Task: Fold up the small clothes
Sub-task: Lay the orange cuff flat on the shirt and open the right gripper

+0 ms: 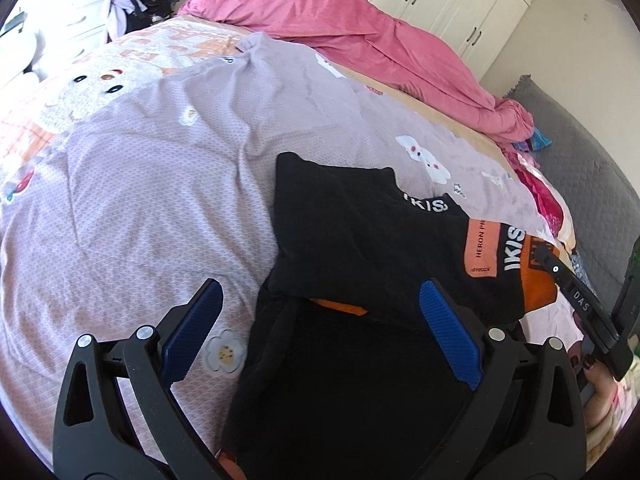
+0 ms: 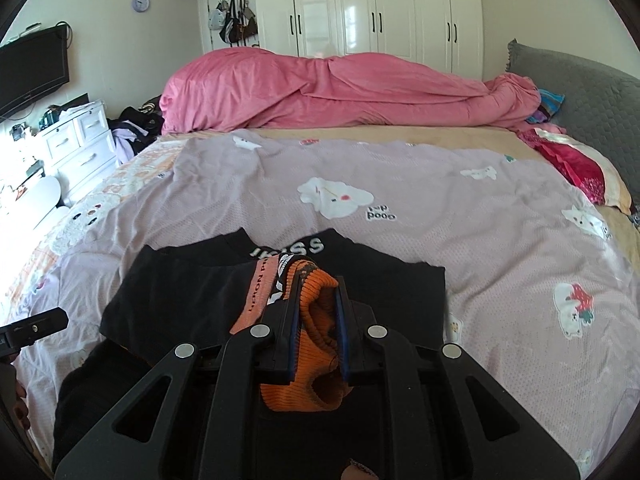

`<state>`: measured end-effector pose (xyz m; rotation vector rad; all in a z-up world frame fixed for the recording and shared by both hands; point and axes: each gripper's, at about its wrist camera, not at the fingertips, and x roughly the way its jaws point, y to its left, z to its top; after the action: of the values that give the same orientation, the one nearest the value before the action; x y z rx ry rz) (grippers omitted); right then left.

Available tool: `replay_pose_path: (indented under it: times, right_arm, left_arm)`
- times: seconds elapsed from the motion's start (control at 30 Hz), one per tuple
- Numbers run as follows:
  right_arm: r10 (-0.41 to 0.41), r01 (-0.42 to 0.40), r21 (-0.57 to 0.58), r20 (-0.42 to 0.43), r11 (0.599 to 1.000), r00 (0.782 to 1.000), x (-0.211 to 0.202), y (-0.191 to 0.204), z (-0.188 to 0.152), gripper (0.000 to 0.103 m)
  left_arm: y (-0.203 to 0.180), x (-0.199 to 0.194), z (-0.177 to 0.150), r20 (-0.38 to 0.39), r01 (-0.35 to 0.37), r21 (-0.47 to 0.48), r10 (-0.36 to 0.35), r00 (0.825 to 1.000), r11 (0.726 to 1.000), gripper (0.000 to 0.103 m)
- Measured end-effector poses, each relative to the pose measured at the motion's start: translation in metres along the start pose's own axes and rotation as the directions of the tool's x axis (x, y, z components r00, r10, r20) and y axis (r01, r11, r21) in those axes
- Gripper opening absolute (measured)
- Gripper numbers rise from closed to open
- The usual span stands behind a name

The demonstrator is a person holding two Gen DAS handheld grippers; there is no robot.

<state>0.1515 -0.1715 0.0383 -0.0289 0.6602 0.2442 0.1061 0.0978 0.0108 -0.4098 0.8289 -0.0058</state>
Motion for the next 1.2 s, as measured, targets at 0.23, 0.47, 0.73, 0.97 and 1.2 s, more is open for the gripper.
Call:
replay_pose_path:
  times: [0.23,0.47,0.73,0.97,1.2]
  right_arm:
    - [-0.050,0.051,0.036,-0.037,0.998,0.998,0.007,-0.018,-0.010,0.026]
    - [-0.049,0.055,0.066,-0.084,0.996,0.995,0.014,-0.030,-0.021,0.032]
    - [-0.019,0.024,0.035,-0.122,0.999,0.992,0.025,-0.014,-0.025,0.035]
    - [0.016,-0.020,-0.023,-0.148,1.000,0.989,0.034,0.010,-0.025,0.038]
    - [0.082,-0.096,-0.055,-0.223,0.994,0.971,0.052,0.034,-0.029,0.047]
  left_arm:
    - [-0.021,0.013,0.003,-0.015,0.019,0.047,-0.019,1.000,0.999,0.092]
    - [-0.038,0.033,0.010,-0.030,0.012,0.106,-0.009,1.000,0.994,0.092]
    - [-0.047,0.078,0.023,-0.107,-0.003,0.181,0.023,0.994,0.984,0.092]
    - [-0.034,0.100,0.011,-0.161,-0.019,0.188,0.050,0.986,0.982,0.092]
    - [-0.031,0.100,0.007,-0.164,-0.016,0.210,0.052,0.985,0.978,0.092]
